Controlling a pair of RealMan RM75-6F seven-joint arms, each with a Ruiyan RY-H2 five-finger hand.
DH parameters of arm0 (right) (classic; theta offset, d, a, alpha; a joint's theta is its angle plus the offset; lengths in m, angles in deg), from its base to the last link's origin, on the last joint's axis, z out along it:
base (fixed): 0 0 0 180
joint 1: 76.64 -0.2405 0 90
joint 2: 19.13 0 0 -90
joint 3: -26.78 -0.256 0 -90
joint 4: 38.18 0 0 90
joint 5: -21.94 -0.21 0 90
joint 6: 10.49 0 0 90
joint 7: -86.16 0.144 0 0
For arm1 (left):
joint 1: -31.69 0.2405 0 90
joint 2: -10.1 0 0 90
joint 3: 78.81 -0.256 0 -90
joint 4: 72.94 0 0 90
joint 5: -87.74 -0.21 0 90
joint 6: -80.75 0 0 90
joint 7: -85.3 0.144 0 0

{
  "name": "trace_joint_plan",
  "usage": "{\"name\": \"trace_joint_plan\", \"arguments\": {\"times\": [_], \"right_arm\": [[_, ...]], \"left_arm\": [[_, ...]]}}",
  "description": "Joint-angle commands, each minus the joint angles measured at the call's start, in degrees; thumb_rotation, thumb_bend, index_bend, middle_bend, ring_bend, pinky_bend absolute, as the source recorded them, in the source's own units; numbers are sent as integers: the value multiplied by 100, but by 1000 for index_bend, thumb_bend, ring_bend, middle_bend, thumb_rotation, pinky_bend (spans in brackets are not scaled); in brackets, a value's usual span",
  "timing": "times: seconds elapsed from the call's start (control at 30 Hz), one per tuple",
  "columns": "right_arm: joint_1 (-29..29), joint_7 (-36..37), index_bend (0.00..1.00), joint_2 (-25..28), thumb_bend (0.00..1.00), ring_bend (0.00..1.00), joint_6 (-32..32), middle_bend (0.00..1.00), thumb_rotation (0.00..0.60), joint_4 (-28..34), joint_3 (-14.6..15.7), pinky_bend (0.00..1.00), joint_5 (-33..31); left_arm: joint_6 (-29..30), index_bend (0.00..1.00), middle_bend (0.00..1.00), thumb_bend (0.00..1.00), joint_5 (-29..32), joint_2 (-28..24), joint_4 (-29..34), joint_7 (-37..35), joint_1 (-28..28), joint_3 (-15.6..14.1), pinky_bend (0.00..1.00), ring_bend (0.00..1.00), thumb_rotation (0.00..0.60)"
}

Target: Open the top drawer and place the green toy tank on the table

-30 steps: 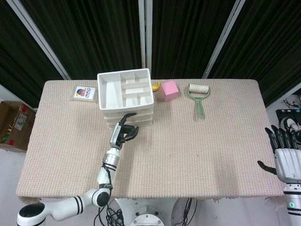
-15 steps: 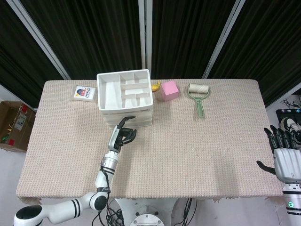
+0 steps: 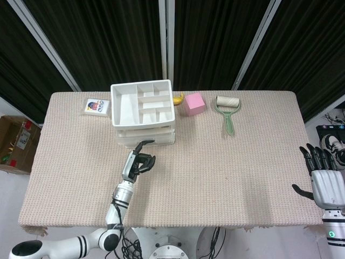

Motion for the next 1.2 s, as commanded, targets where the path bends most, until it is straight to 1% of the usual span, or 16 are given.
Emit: {"name": "trace_joint_plan", "arguments": {"times": [0.03,0.27,0.33,0.4,0.47,0.57,0.67,0.73,0.8,0.9,1.1,1.2], "right_arm": [[-3,29,0,9,26,0,8,0,600,-17,-6,0,12],[13,89,0,96,26,0,102,0,600,-27,-54,0,37],[19,107,0,122,26,0,137,0,600,-20,-68,0,54],[20,109,0,143,26,0,155,0,600,-15,-75,0,65],[19,113,0,153,25,0,161,0,600,-10,-77,0,76],[16,113,0,171,25,0,175,0,600,9,-76,0,109],[29,135,0,182,25,0,220,0,600,23,-63,0,172],[47,162,0,188,25,0,253,0,600,16,-52,0,202],[64,192,0,191,25,0,278,0,600,1,-47,0,209],[83,242,0,195,25,0,294,0,600,-30,-45,0,198],[89,338,0,175,25,0,282,0,600,-113,-56,0,161],[70,374,0,154,25,0,233,0,600,-160,-59,0,135]], "left_arm": [[18,157,872,395,15,-115,216,201,112,-143,1000,979,600],[147,136,860,364,103,-439,699,938,377,-421,1000,979,600],[364,158,859,362,-94,-578,798,1352,449,-548,1000,980,600],[567,208,860,359,-410,-780,910,1882,471,-699,1000,981,600],[709,244,862,355,-692,-1005,1040,2394,452,-780,1000,983,600],[869,237,863,347,-1036,-1390,1271,3291,357,-731,1000,989,600],[916,206,865,340,-1141,-1685,1442,4064,225,-521,1000,996,600],[810,192,868,333,-1042,-1838,1478,4550,113,-369,1000,1000,600],[586,178,869,320,-802,-1977,1533,4921,-7,-235,1000,1000,600],[278,167,872,310,-405,-2132,1629,5255,-152,-82,1000,1000,600],[-203,167,884,290,275,-2373,1810,5778,-347,-35,1000,1000,600],[-327,184,892,281,580,-2425,1860,6006,-431,-21,1000,1000,600]]}}
